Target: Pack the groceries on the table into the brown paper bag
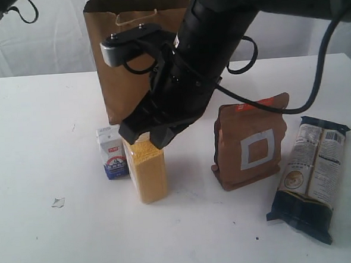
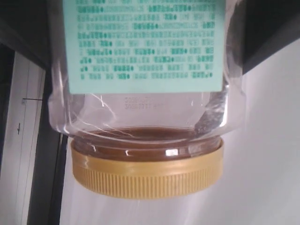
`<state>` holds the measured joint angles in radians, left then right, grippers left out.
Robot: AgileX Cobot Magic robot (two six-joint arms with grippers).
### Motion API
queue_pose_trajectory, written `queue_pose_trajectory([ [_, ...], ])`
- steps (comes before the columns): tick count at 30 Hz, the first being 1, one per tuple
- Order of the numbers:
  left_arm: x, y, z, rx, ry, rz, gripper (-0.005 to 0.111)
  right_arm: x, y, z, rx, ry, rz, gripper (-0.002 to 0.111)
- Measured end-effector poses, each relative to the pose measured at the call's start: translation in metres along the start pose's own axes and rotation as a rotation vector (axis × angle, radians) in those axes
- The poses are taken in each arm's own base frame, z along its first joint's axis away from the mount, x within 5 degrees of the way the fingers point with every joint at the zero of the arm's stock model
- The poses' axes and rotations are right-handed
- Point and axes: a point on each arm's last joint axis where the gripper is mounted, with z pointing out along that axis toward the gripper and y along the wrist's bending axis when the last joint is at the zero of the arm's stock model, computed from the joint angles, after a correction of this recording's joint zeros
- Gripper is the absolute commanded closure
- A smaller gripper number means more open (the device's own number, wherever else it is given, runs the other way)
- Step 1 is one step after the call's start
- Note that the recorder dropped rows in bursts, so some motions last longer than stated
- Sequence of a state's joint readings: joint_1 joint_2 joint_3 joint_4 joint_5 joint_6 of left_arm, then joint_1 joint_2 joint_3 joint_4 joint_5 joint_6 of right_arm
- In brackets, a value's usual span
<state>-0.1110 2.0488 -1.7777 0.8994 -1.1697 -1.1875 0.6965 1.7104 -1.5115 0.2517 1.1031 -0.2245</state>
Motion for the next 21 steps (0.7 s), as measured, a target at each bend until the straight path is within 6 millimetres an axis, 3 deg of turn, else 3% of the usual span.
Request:
queue_pose_trajectory([
  [12,0.044,0.011,0.003,0.011,0.06,-0.038,0.107,0.003,0.0,0.004,-0.01,0.05,0.004,0.108],
  [21,0.046,0.014,0.003,-0.004,0.043,-0.061,0.107,0.003,0.0,0.004,-0.01,0.047,0.004,0.108],
])
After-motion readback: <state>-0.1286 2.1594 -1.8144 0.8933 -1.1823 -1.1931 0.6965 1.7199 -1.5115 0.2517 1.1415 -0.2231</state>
